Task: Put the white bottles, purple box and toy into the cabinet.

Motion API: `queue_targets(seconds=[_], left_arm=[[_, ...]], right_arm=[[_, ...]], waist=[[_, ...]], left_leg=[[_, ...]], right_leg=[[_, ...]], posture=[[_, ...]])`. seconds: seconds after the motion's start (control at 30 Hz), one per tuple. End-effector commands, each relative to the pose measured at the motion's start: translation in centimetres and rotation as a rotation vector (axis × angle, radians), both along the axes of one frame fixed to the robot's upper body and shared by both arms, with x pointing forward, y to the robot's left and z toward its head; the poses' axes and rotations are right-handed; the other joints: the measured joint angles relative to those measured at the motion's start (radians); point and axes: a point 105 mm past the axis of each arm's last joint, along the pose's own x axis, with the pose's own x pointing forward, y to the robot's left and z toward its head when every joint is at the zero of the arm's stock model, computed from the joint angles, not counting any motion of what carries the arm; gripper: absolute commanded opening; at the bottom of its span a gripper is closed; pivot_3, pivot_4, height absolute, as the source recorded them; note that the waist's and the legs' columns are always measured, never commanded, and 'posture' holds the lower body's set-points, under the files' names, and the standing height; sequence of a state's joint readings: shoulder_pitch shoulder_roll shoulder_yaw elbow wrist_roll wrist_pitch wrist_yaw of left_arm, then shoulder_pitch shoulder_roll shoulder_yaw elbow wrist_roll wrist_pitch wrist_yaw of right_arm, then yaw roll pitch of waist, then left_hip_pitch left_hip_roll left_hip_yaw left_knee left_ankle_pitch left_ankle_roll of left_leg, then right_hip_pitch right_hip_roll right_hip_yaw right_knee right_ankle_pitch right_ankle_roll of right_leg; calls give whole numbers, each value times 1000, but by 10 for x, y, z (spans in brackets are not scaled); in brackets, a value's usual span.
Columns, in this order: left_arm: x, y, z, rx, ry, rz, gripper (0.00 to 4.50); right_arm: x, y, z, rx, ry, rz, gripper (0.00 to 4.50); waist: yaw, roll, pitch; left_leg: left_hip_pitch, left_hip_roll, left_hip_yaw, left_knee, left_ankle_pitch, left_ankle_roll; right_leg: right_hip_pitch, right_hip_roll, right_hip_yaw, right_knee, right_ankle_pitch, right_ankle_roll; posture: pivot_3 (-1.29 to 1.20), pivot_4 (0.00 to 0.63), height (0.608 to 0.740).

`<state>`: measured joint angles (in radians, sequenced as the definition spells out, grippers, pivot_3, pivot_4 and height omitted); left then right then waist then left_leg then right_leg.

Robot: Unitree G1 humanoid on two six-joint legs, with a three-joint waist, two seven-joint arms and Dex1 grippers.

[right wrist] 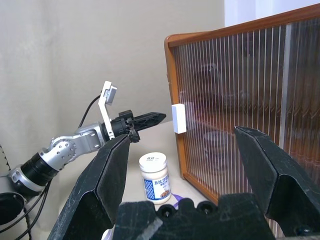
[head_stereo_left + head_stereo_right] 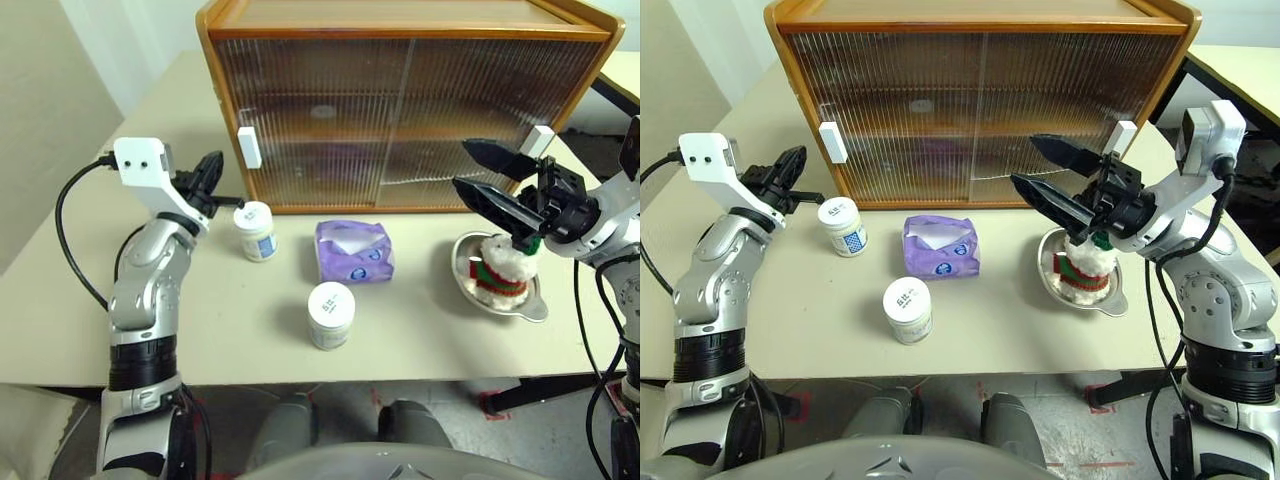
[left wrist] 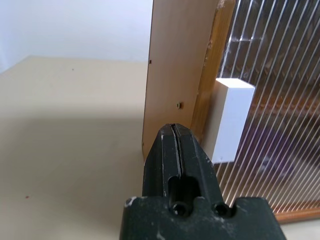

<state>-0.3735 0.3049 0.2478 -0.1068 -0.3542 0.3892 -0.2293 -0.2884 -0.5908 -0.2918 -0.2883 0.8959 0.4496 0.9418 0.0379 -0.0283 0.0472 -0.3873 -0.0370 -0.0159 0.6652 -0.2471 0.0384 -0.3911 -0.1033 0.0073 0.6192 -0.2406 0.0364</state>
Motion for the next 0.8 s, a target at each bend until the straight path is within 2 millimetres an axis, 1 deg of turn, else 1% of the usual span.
queue_targets(seconds=[0.03,0.33,0.47,0.57,0.8], left_arm=[[4,-9,-6,-9,16,-7,36],[9,-26,3,-3,-16,-54,36],[10,-30,4,-1,-18,-65,36],[11,-36,5,8,-22,-87,36],[14,-49,1,23,-12,-134,36]], right_arm=[[1,-5,3,11,-14,-16,4500],[4,-6,4,12,-19,-30,4500],[5,-5,4,12,-20,-34,4500],[5,-5,4,12,-21,-38,4500],[5,-5,5,16,-25,-47,4500]], waist=[[0,0,0],[0,0,0],[1,0,0],[1,-1,0],[0,-1,-1]], left_leg=[[0,0,0,0,0,0],[0,0,0,1,0,0],[0,0,0,2,1,1],[0,0,0,2,1,1],[0,0,1,2,1,1]], right_leg=[[0,0,0,0,0,0],[0,1,0,0,1,0],[1,1,0,0,2,1],[1,1,1,0,2,1],[1,1,1,0,2,1]], posture=[[-24,0,740],[-30,0,740],[-33,0,740],[-33,0,740],[-41,0,740]])
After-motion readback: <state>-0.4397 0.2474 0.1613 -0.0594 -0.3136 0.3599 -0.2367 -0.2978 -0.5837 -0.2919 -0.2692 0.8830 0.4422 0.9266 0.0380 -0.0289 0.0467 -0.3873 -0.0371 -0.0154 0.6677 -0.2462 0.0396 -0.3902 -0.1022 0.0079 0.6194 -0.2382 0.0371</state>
